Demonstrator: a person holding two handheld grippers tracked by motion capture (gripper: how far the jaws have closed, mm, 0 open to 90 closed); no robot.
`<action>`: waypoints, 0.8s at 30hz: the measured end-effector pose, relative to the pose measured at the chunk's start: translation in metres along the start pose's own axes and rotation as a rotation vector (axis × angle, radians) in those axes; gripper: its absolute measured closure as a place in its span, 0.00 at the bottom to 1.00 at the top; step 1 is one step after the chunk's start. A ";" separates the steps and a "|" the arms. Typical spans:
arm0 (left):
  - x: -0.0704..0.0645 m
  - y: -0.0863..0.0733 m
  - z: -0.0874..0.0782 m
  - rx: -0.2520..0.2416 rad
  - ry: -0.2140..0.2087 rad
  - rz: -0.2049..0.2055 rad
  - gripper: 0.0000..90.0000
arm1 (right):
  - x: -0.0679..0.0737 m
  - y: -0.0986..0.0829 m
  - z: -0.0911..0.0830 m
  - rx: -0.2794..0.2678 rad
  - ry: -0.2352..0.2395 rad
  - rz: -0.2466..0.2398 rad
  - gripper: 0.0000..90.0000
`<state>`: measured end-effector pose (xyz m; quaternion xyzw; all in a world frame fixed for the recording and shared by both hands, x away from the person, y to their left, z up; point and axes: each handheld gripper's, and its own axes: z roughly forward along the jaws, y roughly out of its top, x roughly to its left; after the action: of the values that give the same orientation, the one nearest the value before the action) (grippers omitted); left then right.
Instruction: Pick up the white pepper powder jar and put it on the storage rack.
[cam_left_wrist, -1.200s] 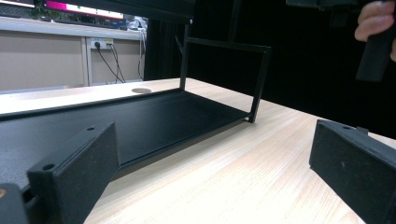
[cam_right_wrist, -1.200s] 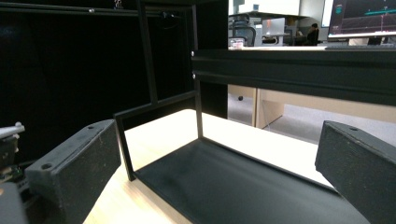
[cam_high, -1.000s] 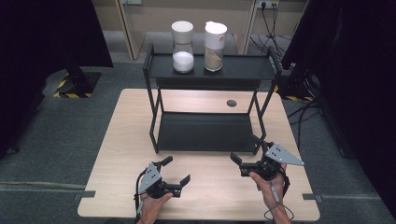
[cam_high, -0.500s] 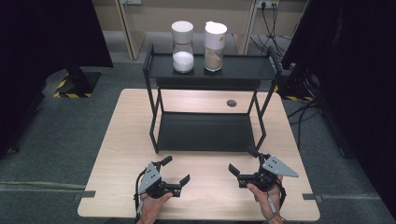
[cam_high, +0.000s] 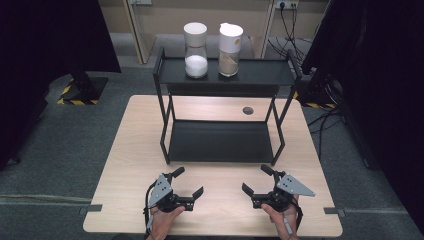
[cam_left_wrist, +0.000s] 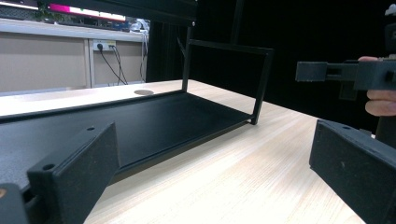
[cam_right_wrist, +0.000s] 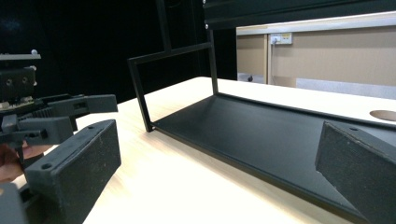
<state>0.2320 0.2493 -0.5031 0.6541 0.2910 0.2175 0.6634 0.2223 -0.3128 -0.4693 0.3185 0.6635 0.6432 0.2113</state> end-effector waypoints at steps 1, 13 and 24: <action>0.000 0.000 0.000 -0.001 0.001 -0.002 0.01 | 0.000 -0.001 0.000 0.002 0.000 0.000 0.00; -0.001 0.000 0.000 0.000 -0.001 0.000 0.01 | -0.001 -0.006 0.002 0.016 0.010 0.011 0.00; -0.001 0.000 -0.002 -0.005 -0.002 0.011 0.01 | -0.001 -0.007 0.002 0.021 0.010 0.013 0.00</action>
<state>0.2297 0.2504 -0.5026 0.6544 0.2862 0.2212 0.6640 0.2237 -0.3119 -0.4765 0.3217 0.6690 0.6392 0.2007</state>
